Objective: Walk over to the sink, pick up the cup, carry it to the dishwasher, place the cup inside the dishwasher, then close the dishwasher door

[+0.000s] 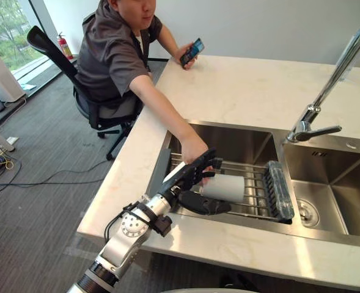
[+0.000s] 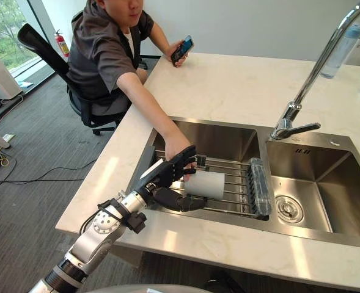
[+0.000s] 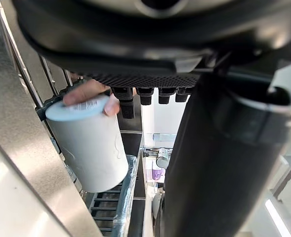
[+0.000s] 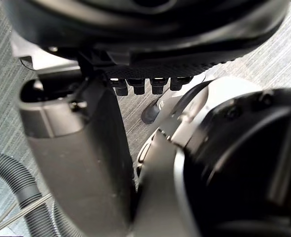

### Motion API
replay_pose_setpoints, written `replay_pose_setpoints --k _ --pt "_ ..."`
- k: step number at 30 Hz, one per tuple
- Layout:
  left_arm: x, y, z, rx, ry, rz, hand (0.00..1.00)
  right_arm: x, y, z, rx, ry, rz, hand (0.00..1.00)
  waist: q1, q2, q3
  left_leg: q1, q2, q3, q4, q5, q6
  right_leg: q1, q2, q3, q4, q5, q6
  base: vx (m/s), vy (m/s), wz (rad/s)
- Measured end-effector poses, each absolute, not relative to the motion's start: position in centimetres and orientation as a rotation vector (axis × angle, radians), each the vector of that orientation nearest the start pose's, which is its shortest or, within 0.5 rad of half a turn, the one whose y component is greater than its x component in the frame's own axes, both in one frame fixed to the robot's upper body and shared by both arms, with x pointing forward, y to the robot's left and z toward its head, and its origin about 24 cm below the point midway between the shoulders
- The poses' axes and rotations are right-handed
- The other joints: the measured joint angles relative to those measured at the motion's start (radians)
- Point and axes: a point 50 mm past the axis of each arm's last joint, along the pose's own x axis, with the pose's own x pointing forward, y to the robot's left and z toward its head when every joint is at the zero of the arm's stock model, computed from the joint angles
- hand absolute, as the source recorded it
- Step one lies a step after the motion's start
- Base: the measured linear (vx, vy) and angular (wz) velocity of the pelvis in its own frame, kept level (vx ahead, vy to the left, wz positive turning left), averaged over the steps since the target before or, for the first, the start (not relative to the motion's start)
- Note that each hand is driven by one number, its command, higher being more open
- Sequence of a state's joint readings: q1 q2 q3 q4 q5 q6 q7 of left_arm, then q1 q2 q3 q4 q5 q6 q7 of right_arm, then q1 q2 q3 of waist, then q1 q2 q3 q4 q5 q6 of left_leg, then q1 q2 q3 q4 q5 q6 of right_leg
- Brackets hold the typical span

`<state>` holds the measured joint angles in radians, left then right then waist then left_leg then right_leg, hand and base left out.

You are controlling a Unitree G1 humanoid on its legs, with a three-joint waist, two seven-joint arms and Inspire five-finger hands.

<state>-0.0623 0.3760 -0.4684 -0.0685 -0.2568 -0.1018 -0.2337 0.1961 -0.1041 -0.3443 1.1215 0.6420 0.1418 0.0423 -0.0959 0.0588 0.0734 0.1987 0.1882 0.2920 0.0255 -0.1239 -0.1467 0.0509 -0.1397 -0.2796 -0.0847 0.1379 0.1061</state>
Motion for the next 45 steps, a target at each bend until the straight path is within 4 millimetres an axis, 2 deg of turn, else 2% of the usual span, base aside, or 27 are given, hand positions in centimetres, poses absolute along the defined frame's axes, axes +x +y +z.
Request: replay_pose_setpoints --k 4,7,14,26,30,33,37,40,41,45 --pt "23.3 10.5 5.5 0.315 -0.122 -0.696 1.00 1.6 -22.2 -17.1 0.723 1.195 -0.760 1.00 -0.006 0.015 0.008 -0.005 -0.002 -0.009 -0.002 0.001 0.002 -0.002 -0.002 -0.004 -0.002 0.001 0.000 -0.05 -0.007 0.04" --pt "23.3 11.1 5.8 0.377 -0.153 -0.669 1.00 1.5 -22.3 -17.1 0.721 1.188 -0.760 1.00 -0.008 0.016 0.009 -0.014 -0.004 -0.021 -0.005 0.003 0.003 -0.005 -0.004 -0.015 0.000 0.004 0.005 0.00 0.000 0.11" --pt "23.8 11.6 6.9 0.437 -0.243 -0.629 1.00 2.3 -22.5 -17.1 0.756 1.166 -0.768 1.00 -0.008 0.033 0.022 -0.021 -0.029 -0.037 -0.016 0.008 0.014 -0.006 -0.027 -0.026 0.001 0.005 0.006 0.01 0.016 0.06" --pt "23.7 11.5 7.4 0.429 -0.280 -0.599 1.00 2.8 -22.6 -17.1 0.754 1.154 -0.767 1.00 -0.017 0.038 0.046 -0.022 -0.031 -0.037 -0.010 0.007 0.018 -0.005 -0.029 -0.019 0.001 0.007 0.007 -0.03 -0.010 -0.01" --pt "23.4 11.1 9.4 0.341 -0.368 -0.577 1.00 2.8 -22.6 -17.1 0.755 1.154 -0.771 1.00 -0.013 0.038 0.046 -0.017 -0.031 -0.039 -0.013 0.007 0.018 0.000 -0.029 -0.021 0.001 0.007 0.007 0.00 0.000 0.00" --pt "23.9 11.8 11.7 0.242 -0.461 -0.485 1.00 2.6 -22.6 -17.1 0.787 1.148 -0.805 1.00 0.002 0.038 0.046 -0.018 -0.031 -0.041 -0.011 0.007 0.018 0.001 -0.030 -0.019 0.001 0.007 0.009 0.00 0.000 0.00" --pt "24.6 14.3 14.8 0.076 -0.576 -0.303 1.00 2.2 -22.6 -17.2 0.818 1.145 -0.835 1.00 0.011 0.039 0.046 -0.023 -0.028 -0.053 -0.001 0.007 0.018 0.001 -0.032 -0.026 0.020 -0.006 0.017 -0.03 -0.012 0.08" --pt "24.6 16.4 17.0 -0.109 -0.678 -0.186 1.00 1.8 -22.5 -17.2 0.848 1.141 -0.865 1.00 0.033 0.039 0.046 -0.022 -0.026 -0.065 0.006 0.007 0.018 0.001 -0.036 -0.033 0.048 -0.023 0.018 -0.04 -0.011 0.11" --pt "24.3 17.3 17.8 -0.161 -0.727 -0.137 1.00 1.6 -22.5 -17.2 0.856 1.141 -0.876 1.00 0.042 0.038 0.046 -0.021 -0.025 -0.070 0.007 0.007 0.018 0.001 -0.038 -0.035 0.056 -0.029 0.018 -0.03 -0.005 0.09" --pt "22.6 19.9 20.5 -0.183 -0.912 0.003 1.00 1.1 -22.4 -17.3 0.888 1.132 -0.912 1.00 0.061 0.036 0.044 -0.020 -0.025 -0.081 0.010 0.007 0.018 0.001 -0.041 -0.042 0.077 -0.041 0.017 -0.03 -0.005 0.08"
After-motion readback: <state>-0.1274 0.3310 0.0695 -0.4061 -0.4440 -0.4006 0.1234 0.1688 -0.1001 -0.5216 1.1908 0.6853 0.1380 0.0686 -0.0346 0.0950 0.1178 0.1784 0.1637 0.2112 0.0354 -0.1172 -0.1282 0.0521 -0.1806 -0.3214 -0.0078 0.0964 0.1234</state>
